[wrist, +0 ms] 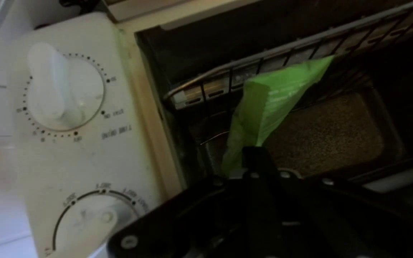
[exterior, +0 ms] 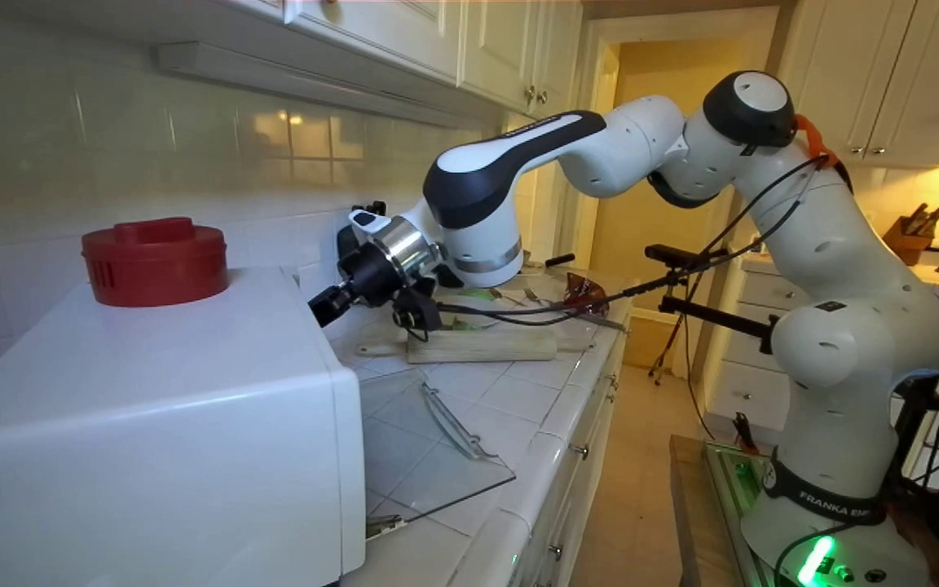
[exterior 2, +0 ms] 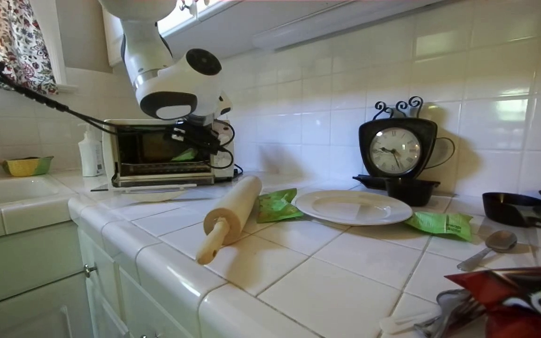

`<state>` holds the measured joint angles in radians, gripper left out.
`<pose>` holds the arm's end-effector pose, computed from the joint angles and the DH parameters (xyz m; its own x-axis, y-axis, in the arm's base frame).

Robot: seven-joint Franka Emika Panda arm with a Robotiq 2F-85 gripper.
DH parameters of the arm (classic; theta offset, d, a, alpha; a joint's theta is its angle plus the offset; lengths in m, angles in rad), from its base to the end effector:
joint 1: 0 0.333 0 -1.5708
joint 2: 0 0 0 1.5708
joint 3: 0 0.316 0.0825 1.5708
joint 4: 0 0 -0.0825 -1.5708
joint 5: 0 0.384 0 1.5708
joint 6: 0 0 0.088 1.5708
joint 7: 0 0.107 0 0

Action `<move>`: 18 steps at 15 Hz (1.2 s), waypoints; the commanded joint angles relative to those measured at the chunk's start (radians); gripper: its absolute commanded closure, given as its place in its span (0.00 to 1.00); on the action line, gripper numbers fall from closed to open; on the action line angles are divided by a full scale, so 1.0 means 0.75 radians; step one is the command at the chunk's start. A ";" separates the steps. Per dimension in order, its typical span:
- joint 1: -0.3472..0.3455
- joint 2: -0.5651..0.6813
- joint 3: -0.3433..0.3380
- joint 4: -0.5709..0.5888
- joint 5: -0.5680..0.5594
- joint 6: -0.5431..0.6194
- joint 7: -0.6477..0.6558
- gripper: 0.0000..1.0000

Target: Open the oven and put the green packet into it

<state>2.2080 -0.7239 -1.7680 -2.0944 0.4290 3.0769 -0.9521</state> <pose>0.6064 0.1430 0.3866 0.5552 0.1812 0.8118 0.6596 -0.6905 -0.2970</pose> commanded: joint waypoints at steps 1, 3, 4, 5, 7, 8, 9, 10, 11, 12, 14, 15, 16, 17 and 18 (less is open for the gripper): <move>-0.155 -0.031 0.116 -0.144 -0.194 0.096 0.255 1.00; -0.241 -0.072 0.179 -0.217 -0.283 0.091 0.350 1.00; -0.265 -0.080 0.190 -0.240 -0.323 0.094 0.396 1.00; -0.270 -0.086 0.186 -0.256 -0.363 0.108 0.431 1.00; -0.246 -0.098 0.155 -0.247 -0.450 0.113 0.480 1.00; -0.225 -0.087 0.130 -0.238 -0.484 0.130 0.510 1.00; -0.212 -0.102 0.117 -0.235 -0.522 0.145 0.523 1.00; -0.192 -0.097 0.096 -0.225 -0.556 0.159 0.541 1.00; -0.161 -0.090 0.066 -0.210 -0.586 0.180 0.559 1.00; -0.136 -0.089 0.043 -0.198 -0.616 0.193 0.572 1.00; -0.076 -0.095 -0.009 -0.158 -0.675 0.207 0.589 1.00; -0.042 -0.091 -0.038 -0.134 -0.702 0.214 0.597 1.00; -0.009 -0.097 -0.064 -0.110 -0.728 0.216 0.599 1.00; 0.019 -0.100 -0.083 -0.080 -0.751 0.208 0.601 1.00; 0.045 -0.104 -0.101 -0.055 -0.769 0.200 0.604 1.00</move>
<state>2.1721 -0.7588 -1.7971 -2.2069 -0.0747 3.2235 -0.5295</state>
